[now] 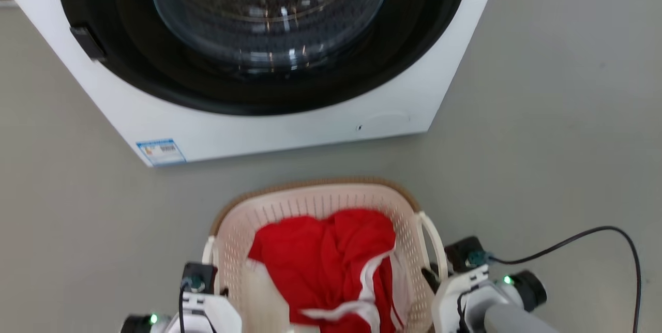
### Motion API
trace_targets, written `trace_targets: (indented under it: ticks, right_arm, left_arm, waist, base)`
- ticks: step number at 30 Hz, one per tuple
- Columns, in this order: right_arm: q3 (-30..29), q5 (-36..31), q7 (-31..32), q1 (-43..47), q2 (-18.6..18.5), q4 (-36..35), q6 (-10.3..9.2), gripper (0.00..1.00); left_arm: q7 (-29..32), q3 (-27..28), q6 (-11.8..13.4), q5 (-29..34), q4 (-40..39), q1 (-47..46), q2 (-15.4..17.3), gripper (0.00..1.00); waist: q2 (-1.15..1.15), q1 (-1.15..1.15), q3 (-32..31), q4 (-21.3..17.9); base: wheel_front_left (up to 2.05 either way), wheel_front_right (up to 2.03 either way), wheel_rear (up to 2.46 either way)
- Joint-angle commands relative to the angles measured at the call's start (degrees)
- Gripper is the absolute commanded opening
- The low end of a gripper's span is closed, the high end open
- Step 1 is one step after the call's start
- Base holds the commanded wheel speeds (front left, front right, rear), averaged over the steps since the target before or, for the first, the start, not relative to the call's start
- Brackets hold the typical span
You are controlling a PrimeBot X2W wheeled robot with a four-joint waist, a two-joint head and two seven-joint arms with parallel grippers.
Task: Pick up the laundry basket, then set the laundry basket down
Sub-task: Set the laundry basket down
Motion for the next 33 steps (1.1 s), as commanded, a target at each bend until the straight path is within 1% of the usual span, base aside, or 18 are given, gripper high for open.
trace_targets:
  ticks: [1,5,9,12,18,25,29,33]
  right_arm:
    - [1.2,-1.6,-1.3,-0.8,2.1,-2.0,1.46,0.0]
    - [-0.1,-2.7,-4.9,-3.7,2.1,-1.9,1.46,0.0]
    - [-2.1,-4.1,-7.0,-6.9,2.1,-1.1,1.46,0.0]
    - [-4.0,-5.7,-8.2,-9.3,2.1,-0.7,1.46,0.0]
    - [-8.5,-9.2,-9.8,-13.6,2.1,0.0,1.46,0.0]
    - [-15.6,-15.4,-11.1,-16.9,2.1,0.2,1.46,0.0]
    - [-20.2,-19.5,-11.2,-17.7,2.1,-2.1,1.46,0.0]
    - [-25.0,-23.6,-11.3,-17.2,2.1,-6.1,1.46,0.0]
  left_arm:
    - [-1.8,0.9,0.0,1.3,-2.0,-3.3,0.1,0.0]
    - [-2.0,1.8,1.0,2.5,-5.0,-6.1,1.5,0.0]
    - [-2.1,3.6,2.0,4.5,-9.7,-8.4,3.4,0.0]
    - [-2.1,5.2,2.2,5.9,-12.5,-10.0,4.4,0.0]
    - [-2.1,8.3,2.0,8.9,-16.5,-13.3,5.7,0.0]
    - [-2.1,14.2,1.9,13.4,-23.3,-15.9,6.7,0.0]
    - [-2.1,18.1,1.8,16.4,-26.7,-16.4,6.6,0.0]
    - [-2.1,21.3,0.9,19.3,-28.3,-16.5,6.2,0.0]
  waist:
    - [0.0,0.0,3.1,0.6]
    - [0.0,0.0,8.2,1.6]
    - [0.0,0.0,13.6,2.6]
    - [0.0,0.0,17.5,3.3]
    - [0.0,0.0,24.6,4.1]
    - [0.0,0.0,31.8,5.4]
    - [0.0,0.0,35.1,5.9]
    - [0.0,0.0,37.5,6.1]
  base:
    - [0.0,0.0,0.0]
    - [0.0,0.0,0.0]
    - [0.0,0.0,0.0]
    - [0.0,0.0,0.0]
    - [0.0,0.0,0.0]
    - [0.0,0.0,0.0]
    - [0.0,0.0,0.0]
    - [0.0,0.0,0.0]
